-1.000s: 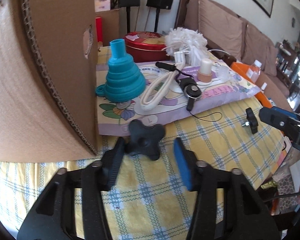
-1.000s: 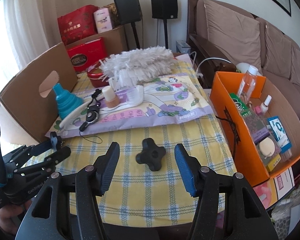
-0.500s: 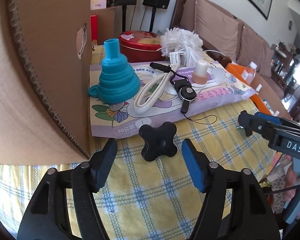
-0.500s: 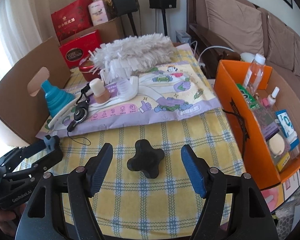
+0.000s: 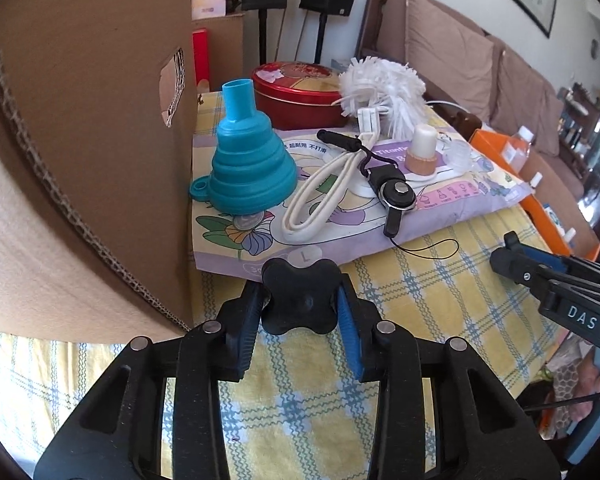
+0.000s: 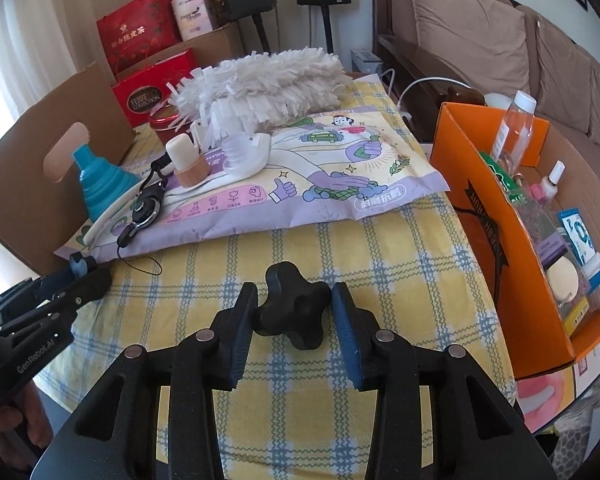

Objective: Organize objects
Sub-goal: 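Close the left gripper on the black four-lobed knob and lift it, then carry the knob into the cardboard box and open the left gripper, then move the right gripper over the blue silicone funnel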

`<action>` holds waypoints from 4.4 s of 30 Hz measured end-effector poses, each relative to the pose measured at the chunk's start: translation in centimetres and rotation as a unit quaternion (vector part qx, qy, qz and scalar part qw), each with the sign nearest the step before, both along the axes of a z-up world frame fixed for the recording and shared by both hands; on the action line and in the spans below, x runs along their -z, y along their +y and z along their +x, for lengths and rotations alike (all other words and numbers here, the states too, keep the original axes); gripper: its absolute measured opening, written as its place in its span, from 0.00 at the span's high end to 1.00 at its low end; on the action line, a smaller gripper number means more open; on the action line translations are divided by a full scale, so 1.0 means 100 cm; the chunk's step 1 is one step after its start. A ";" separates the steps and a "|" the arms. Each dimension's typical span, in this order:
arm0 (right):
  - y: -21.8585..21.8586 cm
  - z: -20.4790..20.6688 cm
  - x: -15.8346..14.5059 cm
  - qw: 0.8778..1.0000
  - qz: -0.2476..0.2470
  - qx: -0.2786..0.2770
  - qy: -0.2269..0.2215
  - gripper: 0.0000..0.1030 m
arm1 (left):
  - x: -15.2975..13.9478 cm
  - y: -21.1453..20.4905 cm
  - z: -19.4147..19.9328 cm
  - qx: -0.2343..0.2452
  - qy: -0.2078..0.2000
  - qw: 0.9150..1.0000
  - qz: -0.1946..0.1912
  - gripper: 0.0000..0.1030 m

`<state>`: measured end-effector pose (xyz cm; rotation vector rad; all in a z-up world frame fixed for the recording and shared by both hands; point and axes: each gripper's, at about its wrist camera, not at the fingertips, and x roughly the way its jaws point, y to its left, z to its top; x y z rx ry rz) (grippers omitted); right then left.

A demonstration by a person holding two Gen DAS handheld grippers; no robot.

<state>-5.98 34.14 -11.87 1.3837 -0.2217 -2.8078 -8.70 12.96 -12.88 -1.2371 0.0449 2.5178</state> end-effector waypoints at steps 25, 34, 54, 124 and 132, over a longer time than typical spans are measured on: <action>-0.024 0.034 -0.061 0.998 -0.017 -0.029 0.062 0.74 | -0.080 -0.028 0.047 0.065 0.027 0.995 0.074 0.68; -0.067 0.027 -0.115 0.990 -0.033 -0.090 0.103 0.74 | -0.141 -0.066 0.047 0.057 0.072 0.991 0.096 0.68; -0.179 -0.028 -0.159 0.969 -0.054 -0.207 0.125 0.74 | -0.137 -0.135 -0.036 -0.009 0.030 0.996 0.081 0.68; -0.123 -0.028 -0.151 0.983 -0.007 -0.140 0.122 0.15 | -0.164 -0.133 -0.018 -0.032 0.093 0.991 0.094 0.00; -0.110 -0.050 -0.125 0.985 -0.006 -0.138 0.107 0.26 | -0.158 -0.133 -0.026 -0.038 0.078 0.992 0.096 0.00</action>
